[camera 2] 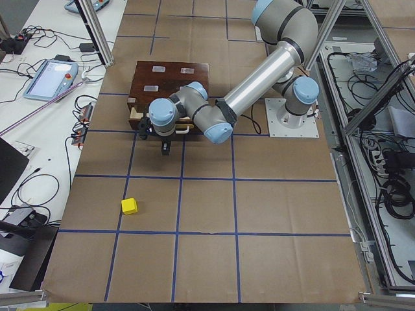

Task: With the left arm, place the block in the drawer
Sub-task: 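Pull the drawer open outward with the left gripper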

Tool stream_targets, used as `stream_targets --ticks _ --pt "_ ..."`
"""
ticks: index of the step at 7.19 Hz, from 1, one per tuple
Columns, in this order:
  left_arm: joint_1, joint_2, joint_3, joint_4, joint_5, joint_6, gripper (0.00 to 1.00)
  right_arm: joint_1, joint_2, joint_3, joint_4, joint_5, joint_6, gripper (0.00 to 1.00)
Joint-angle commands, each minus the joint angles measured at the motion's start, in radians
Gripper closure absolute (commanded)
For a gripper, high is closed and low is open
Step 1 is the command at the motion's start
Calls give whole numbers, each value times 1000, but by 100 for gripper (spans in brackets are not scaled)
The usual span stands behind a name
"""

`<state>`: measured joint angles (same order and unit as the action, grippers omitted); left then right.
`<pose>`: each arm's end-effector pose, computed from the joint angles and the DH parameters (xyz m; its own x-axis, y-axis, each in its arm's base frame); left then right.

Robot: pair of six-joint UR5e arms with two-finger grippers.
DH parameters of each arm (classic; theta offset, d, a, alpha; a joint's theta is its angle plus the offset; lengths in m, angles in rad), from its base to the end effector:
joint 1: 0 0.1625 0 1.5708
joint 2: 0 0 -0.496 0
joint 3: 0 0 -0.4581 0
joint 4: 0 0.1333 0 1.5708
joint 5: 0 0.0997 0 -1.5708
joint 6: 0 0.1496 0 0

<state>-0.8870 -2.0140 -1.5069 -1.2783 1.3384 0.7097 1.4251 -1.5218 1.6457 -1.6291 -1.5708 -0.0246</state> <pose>0.3279 -0.6679 0.2873 -0.9727 0.0251 0.2305 0.0059 0.9965 -0.0837 0.0493 -0.5819 0.4455 -0.9927 0.1209 -0.0016 0.1205 0.9905 0.0655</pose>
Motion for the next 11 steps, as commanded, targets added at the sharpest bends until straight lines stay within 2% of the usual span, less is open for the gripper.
stream_targets --ticks 1,11 --pt "6 -2 -1 23 45 -1 2 0 0 -1 0 0 0 0" --pt "49 -5 2 86 128 10 2 0 0 -1 0 0 0 0"
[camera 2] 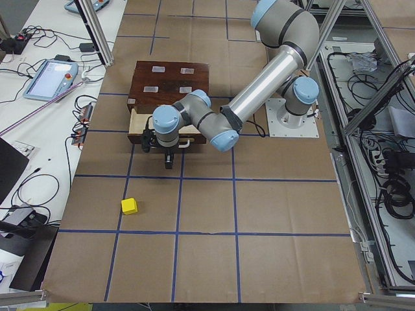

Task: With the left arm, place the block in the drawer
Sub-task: 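Pull the drawer open outward with the left gripper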

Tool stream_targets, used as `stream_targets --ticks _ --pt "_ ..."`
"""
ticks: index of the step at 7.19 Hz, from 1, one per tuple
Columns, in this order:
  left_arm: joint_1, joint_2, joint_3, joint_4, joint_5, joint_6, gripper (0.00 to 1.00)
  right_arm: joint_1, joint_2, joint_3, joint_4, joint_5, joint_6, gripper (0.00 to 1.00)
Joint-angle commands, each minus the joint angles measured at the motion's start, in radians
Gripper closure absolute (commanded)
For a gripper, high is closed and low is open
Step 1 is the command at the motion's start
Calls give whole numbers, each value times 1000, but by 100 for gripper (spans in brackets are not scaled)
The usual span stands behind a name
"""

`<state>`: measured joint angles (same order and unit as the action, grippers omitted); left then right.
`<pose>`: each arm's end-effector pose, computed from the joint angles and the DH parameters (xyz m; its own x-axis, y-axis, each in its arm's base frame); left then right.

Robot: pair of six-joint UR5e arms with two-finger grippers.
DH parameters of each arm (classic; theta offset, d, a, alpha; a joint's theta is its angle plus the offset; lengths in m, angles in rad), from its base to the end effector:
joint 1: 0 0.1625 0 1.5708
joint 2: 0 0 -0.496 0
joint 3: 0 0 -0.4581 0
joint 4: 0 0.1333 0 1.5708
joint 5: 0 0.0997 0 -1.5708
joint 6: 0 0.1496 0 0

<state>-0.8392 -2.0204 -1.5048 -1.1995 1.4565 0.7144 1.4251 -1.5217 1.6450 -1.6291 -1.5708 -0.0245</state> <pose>0.3813 -0.6498 0.2879 -0.9954 -0.0147 0.0942 -0.0210 0.9976 -0.0654 0.0493 -0.5821 0.4458 -0.9927 0.1210 -0.0016 0.1206 0.9906 0.0649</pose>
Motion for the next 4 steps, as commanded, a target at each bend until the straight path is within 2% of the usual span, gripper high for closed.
stream_targets --ticks 1,4 --pt "3 0 -2 32 36 17 1 0 0 -1 0 0 0 0" --pt "3 6 0 48 59 36 1 0 0 1 0 0 0 0"
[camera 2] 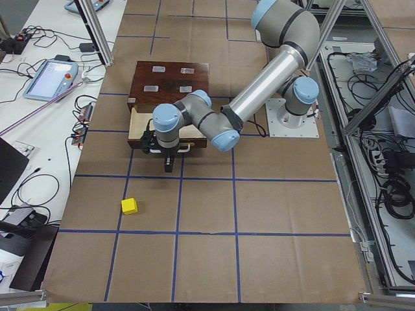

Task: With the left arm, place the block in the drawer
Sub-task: 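Release the handle and move the left gripper above the yellow cube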

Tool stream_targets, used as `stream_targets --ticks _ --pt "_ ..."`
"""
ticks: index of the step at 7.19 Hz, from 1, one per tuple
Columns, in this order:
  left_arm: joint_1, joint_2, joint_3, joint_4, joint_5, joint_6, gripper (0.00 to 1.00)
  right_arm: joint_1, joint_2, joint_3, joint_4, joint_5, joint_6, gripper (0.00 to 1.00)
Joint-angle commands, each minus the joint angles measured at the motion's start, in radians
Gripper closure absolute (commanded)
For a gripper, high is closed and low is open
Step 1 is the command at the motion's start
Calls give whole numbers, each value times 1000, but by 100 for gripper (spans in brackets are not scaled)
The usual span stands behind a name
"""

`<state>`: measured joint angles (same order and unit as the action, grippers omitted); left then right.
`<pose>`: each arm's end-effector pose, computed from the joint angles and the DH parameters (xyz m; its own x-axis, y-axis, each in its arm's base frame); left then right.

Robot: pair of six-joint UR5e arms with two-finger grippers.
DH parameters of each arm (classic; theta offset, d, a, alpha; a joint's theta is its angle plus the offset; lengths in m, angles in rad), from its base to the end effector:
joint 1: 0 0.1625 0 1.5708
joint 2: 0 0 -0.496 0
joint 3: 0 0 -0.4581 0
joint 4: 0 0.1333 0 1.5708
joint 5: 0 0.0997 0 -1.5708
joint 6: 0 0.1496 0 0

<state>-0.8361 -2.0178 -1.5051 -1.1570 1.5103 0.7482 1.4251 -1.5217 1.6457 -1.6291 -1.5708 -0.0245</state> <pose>0.3932 -0.6476 0.2933 -0.9996 0.0152 0.0222 0.0137 0.9978 -0.0649 0.0493 -0.5819 0.4454 -0.9927 0.1210 -0.0016 0.1206 0.9905 0.0656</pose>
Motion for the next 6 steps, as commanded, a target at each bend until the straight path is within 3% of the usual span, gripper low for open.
stream_targets --ticks 1,4,6 --pt "-1 11 0 3 4 2 1 0 0 0 0 0 0 0" --pt "-1 48 9 2 1 2 1 0 0 -1 0 0 0 0" --pt "-1 35 101 -73 1 2 1 0 0 0 0 0 0 0"
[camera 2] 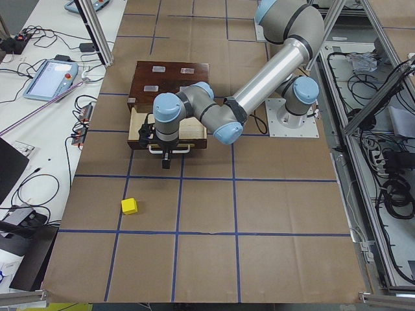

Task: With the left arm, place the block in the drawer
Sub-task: 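Release the handle and move the left gripper above the yellow cube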

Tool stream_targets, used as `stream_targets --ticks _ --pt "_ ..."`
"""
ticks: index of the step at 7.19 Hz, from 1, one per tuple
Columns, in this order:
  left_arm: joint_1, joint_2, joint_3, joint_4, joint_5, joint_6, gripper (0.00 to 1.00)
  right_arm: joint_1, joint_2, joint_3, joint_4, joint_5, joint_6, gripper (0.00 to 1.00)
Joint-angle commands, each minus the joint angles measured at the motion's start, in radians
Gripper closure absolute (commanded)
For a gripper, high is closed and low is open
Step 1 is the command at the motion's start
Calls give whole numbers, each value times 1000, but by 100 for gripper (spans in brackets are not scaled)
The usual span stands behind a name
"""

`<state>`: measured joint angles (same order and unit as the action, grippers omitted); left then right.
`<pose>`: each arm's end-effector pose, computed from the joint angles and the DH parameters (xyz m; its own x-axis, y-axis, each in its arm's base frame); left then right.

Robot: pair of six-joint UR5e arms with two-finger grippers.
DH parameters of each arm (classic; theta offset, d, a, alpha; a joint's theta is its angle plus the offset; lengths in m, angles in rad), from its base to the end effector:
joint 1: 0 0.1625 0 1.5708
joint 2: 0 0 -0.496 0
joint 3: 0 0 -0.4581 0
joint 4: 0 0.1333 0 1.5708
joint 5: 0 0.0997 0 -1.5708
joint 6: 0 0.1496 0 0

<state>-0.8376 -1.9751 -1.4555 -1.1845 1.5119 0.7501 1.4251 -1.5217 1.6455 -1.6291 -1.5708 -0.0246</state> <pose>0.3950 -0.6509 0.3490 -0.9996 0.0185 -0.0234 0.0209 0.9936 -0.1110 0.0493 -0.5820 0.4455 -0.9927 0.1209 -0.0016 0.1205 0.9906 0.0654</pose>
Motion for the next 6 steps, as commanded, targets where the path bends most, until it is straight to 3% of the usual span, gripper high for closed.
stream_targets --ticks 1,3,6 --pt "0 -22 87 -64 -1 0 1 0 0 -1 0 0 0 0" --pt "0 -57 125 -64 -7 0 1 0 0 0 0 0 0 0" --pt "2 -195 324 -130 -12 3 1 0 0 -1 0 0 0 0"
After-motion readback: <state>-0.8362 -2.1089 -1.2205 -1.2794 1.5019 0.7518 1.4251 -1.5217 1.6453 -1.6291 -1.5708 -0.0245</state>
